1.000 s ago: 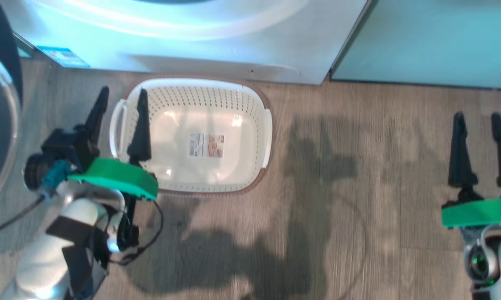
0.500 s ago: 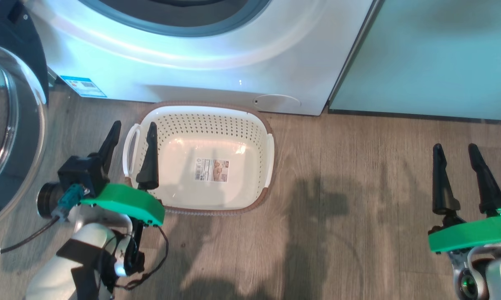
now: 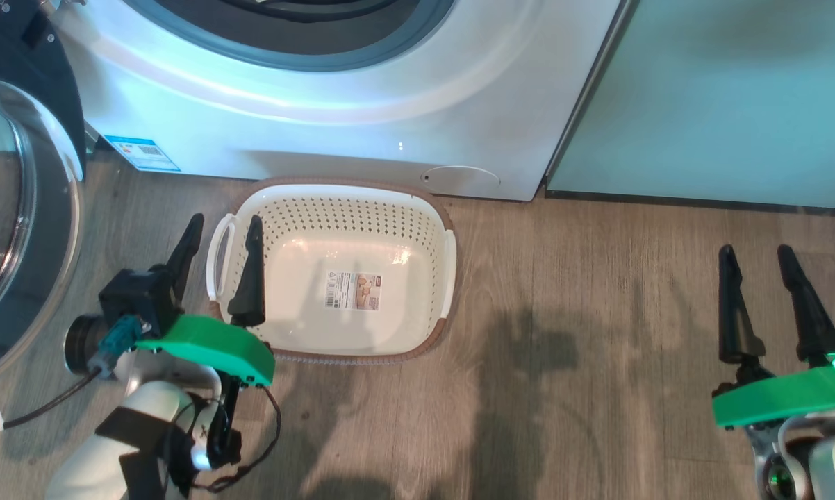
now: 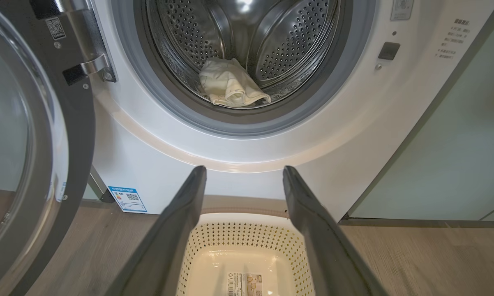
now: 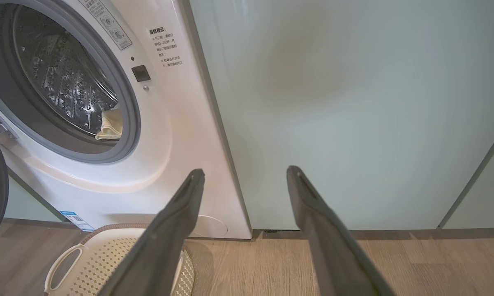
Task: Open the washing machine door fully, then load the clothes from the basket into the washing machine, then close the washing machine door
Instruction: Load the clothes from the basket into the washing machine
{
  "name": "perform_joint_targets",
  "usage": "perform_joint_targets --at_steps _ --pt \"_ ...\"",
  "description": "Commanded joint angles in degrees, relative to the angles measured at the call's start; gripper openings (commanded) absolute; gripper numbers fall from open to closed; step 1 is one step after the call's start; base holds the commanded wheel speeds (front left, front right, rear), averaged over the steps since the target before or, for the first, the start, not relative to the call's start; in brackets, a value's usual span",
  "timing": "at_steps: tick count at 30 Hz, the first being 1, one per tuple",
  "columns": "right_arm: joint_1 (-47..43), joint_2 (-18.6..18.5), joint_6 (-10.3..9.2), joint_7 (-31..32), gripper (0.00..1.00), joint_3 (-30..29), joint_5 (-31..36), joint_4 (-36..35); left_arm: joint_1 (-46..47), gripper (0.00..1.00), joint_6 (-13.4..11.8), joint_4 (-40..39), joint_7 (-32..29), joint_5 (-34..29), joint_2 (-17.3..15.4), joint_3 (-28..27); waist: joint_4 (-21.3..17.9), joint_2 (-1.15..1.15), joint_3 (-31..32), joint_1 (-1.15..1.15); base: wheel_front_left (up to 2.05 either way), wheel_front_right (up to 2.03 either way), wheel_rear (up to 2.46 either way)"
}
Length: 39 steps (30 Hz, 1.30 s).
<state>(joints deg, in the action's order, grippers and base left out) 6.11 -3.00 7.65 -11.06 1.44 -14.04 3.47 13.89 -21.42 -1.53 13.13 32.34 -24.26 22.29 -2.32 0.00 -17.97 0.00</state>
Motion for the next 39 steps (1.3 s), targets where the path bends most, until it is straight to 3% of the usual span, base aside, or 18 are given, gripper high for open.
perform_joint_targets --at_steps 1,13,25,39 --pt "0.2 0.0 -0.16 0.1 1.0 1.2 0.2 -2.0 1.1 1.0 -0.3 -1.4 0.2 0.1 -1.5 -2.3 0.0 0.0 -0.1 0.0 0.0 0.0 0.0" --pt "1.1 0.1 -0.16 0.1 1.0 2.3 0.2 -2.2 3.6 1.0 0.6 -0.1 -0.2 0.6 -1.1 -1.7 0.2 0.0 -2.1 0.0 0.0 0.0 0.0" --pt "5.4 0.1 -0.16 -0.8 1.0 4.7 -0.1 -2.4 12.2 1.0 3.0 3.2 -0.9 1.5 -1.4 -2.7 -0.9 0.0 -10.4 0.0 0.0 0.0 0.0" --pt "11.9 0.1 -0.16 -3.6 1.0 10.8 -4.7 1.3 29.7 1.0 6.8 7.5 -9.2 2.1 -8.1 -5.4 -6.2 0.0 -20.3 0.0 0.0 0.0 0.0"
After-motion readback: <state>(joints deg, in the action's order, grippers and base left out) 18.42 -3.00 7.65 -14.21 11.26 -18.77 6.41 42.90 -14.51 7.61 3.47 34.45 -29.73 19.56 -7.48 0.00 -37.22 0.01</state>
